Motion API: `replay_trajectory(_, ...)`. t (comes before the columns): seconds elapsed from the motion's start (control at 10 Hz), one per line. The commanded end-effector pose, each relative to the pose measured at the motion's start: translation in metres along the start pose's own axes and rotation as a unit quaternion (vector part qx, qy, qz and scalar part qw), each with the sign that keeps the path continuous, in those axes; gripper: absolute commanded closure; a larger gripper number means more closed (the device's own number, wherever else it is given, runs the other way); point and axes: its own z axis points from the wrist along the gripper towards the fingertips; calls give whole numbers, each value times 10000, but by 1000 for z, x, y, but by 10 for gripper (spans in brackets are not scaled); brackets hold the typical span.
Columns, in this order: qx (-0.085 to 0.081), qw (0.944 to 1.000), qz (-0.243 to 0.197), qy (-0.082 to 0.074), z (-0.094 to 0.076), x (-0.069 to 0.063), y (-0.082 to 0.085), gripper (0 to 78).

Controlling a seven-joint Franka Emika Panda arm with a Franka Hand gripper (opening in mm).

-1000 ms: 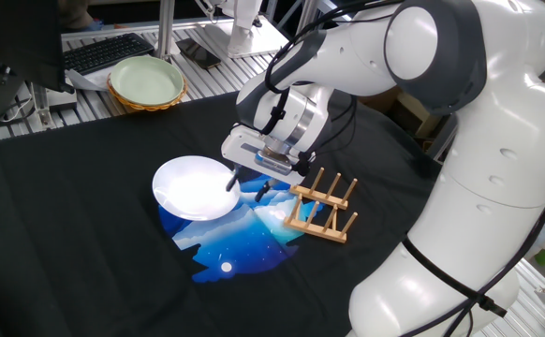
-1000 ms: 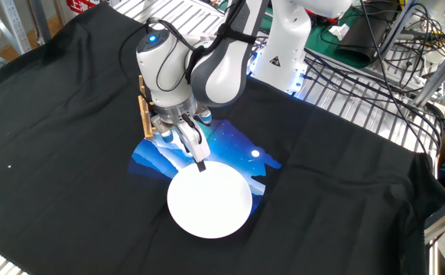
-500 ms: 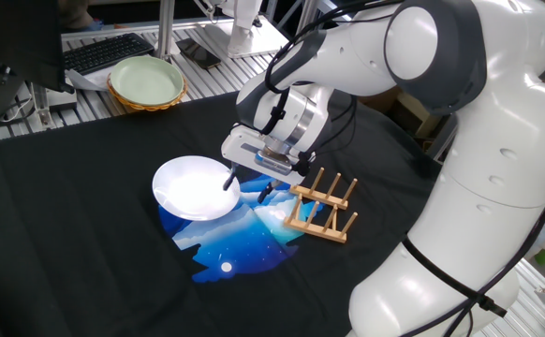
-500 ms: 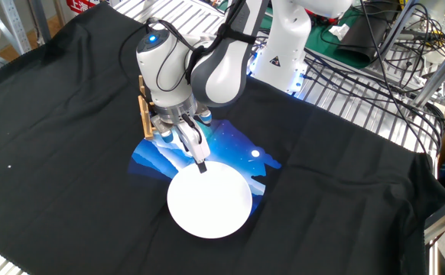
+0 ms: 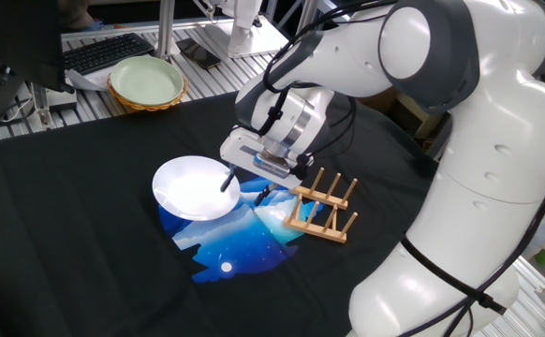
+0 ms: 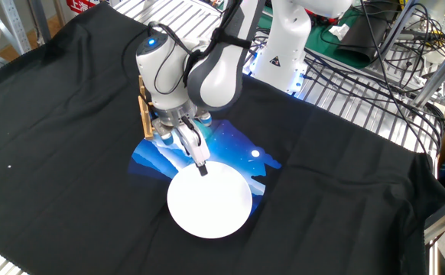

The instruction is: Put the dish on the dish rack

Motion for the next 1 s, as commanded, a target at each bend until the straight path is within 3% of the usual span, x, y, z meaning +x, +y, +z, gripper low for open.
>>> replay_trajectory(0.1,-376,9992,78,60,13,-3,4,1)
replay_trajectory(0.4,-455,9989,116,36,15,-2,5,1)
replay_trajectory(1.0,-482,9985,254,20,11,12,16,1)
